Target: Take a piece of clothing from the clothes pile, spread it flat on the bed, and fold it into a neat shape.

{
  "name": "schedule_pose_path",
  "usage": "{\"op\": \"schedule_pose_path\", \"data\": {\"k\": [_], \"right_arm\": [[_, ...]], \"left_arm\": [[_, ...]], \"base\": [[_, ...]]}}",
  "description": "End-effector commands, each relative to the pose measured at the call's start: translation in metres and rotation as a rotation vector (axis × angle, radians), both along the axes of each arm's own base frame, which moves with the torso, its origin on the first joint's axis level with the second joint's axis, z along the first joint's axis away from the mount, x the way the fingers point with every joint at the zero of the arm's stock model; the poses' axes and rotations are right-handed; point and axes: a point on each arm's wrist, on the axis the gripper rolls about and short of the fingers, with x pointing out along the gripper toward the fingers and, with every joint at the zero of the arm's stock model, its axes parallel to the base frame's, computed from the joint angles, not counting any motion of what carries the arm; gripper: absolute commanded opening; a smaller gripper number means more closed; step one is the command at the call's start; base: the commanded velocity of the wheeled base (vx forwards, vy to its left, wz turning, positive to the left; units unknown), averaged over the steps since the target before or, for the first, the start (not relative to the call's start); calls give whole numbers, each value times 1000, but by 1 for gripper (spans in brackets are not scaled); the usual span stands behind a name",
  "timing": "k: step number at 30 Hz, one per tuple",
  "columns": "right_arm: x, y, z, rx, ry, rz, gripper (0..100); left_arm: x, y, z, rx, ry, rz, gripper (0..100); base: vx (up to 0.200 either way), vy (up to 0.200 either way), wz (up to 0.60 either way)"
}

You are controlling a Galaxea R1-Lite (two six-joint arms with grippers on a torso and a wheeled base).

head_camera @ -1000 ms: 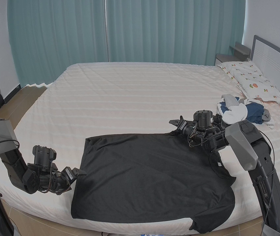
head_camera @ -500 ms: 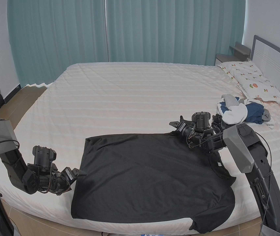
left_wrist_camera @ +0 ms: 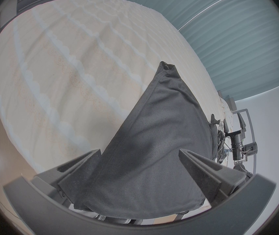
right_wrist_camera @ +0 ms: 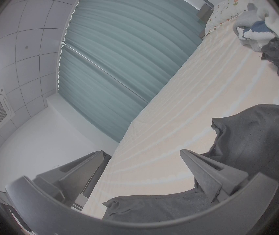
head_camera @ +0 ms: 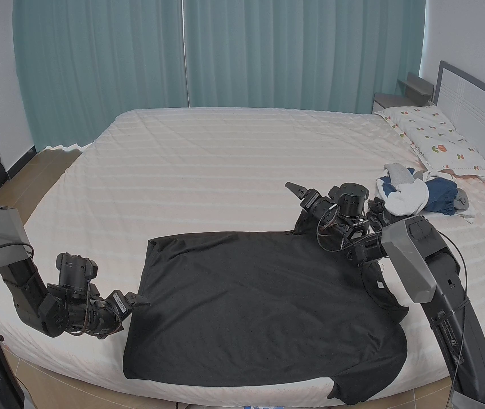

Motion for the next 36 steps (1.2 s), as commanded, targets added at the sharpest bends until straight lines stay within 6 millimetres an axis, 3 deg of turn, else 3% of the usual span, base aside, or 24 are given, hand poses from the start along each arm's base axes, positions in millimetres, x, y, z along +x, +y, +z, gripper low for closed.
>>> {"op": "schedule_pose_path", "data": {"k": [1,5,8,9,12,17,20,24,30,33,36], "right_arm": [[1,-2,0,-8,3,-1,100],[2,-7,-4,-13,16,-14,100],[3,-11,12,-19,28,-72,100],[2,-14,26,-24,19,-104,100],[-9,-26,36,-70,52,-138,100],[-63,-48,34,-183,145,-138,100],[-86,-59,28,-197,175,-147,100],[-119,-74,27,-206,215,-166,100],[-171,-90,30,-215,247,-175,100],[-183,-97,31,-215,248,-184,100],[-198,-110,28,-211,237,-218,100]], "left_arm": [[-1,0,0,0,0,1,100],[0,0,0,0,-1,1,100],[0,0,0,-1,-1,2,100],[1,0,1,-6,-2,8,100],[4,0,4,-23,-13,33,100],[19,-1,31,-76,-128,87,100],[29,-1,41,-78,-174,103,100],[57,-1,55,-56,-270,140,100],[110,6,57,-54,-309,165,100],[123,7,54,-39,-296,159,100],[150,8,38,4,-284,132,100]], "base": [[0,0,0],[0,0,0],[0,0,0],[0,0,0],[0,0,0],[0,0,0],[0,0,0],[0,0,0],[0,0,0],[0,0,0],[0,0,0]]}}
